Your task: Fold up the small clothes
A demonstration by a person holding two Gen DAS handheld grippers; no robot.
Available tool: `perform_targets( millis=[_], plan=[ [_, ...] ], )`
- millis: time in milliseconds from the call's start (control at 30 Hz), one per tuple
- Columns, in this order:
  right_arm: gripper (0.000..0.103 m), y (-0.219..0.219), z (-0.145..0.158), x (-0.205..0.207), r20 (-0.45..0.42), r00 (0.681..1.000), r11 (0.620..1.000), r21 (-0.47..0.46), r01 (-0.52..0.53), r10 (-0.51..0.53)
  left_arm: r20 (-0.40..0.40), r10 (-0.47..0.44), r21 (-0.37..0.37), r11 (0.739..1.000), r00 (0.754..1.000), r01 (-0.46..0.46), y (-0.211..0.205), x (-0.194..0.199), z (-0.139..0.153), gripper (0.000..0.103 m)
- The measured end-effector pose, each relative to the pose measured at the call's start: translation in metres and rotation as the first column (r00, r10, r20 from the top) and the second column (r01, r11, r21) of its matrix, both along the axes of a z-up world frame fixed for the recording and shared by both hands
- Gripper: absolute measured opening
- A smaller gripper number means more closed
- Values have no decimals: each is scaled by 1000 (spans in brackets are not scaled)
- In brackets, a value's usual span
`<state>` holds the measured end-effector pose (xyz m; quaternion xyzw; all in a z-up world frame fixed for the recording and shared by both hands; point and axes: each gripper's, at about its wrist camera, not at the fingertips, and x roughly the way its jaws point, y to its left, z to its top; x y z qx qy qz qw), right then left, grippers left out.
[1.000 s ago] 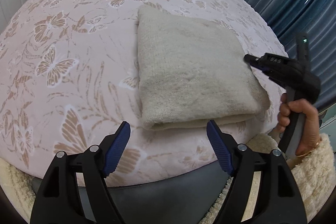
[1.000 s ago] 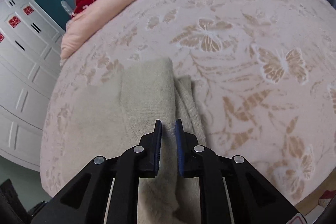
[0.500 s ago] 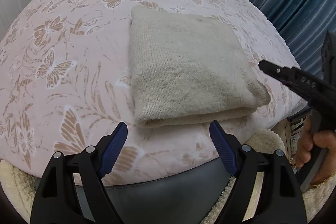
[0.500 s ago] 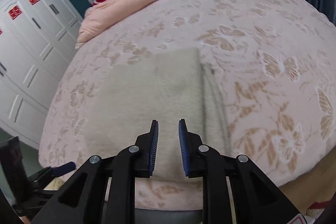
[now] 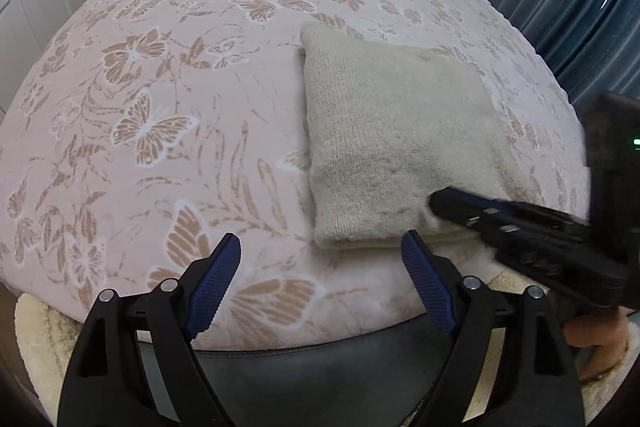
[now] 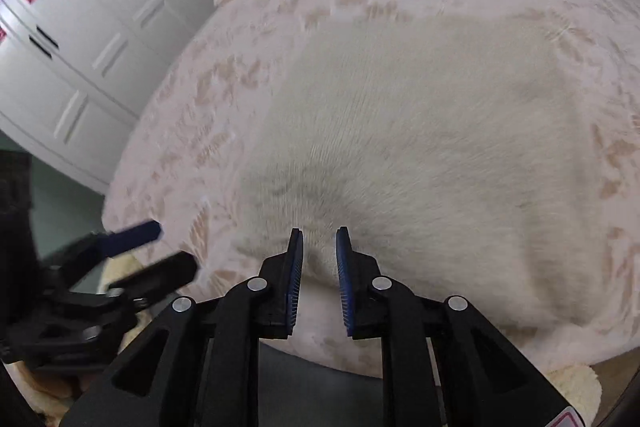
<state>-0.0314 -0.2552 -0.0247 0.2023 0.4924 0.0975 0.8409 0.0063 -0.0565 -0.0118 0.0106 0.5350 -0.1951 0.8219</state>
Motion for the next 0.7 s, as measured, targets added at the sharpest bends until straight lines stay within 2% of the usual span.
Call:
perform_targets(
  millis=[33,100,133,167,233,333,433,500,633,700],
  plan=[
    [30,-17,16,-8,41,997,998,-7,59,-59,-5,-1,-18,1000,1000,1,-3,5,1,84],
    [70,-53,35,-17,85,980,983,-33,181,-178,-31,-10,-69,998,999,8,-13,17,1,90],
    [74,-71,37,-21,95,968,970,-50,236,-231,-50,-18,-92,996,999,13,-20,23,-1,91],
    [76,-88,35,-22,82,956,955,-70,287,-281,-72,-31,-107,994,997,23,-29,31,-4,93],
    [76,-114,18,-20,5,937,935,-74,348,-348,-107,-35,-101,995,994,24,-45,44,-13,93],
    [76,-135,-15,-15,-83,917,921,-11,390,-390,-151,-13,-65,998,988,4,-62,60,-30,93],
    [77,-129,-42,-9,-140,916,921,53,386,-376,-163,6,-9,1000,987,-7,-74,72,-43,96],
    [84,-122,-56,-5,-161,915,919,82,386,-370,-178,-3,10,1000,984,5,-80,79,-50,98],
    [90,-115,-78,5,-195,910,915,102,390,-366,-208,-22,18,1000,978,26,-86,89,-64,98],
    [98,-115,-83,7,-190,908,906,139,400,-372,-234,-27,-9,1000,972,25,-86,94,-73,98]
  ],
)
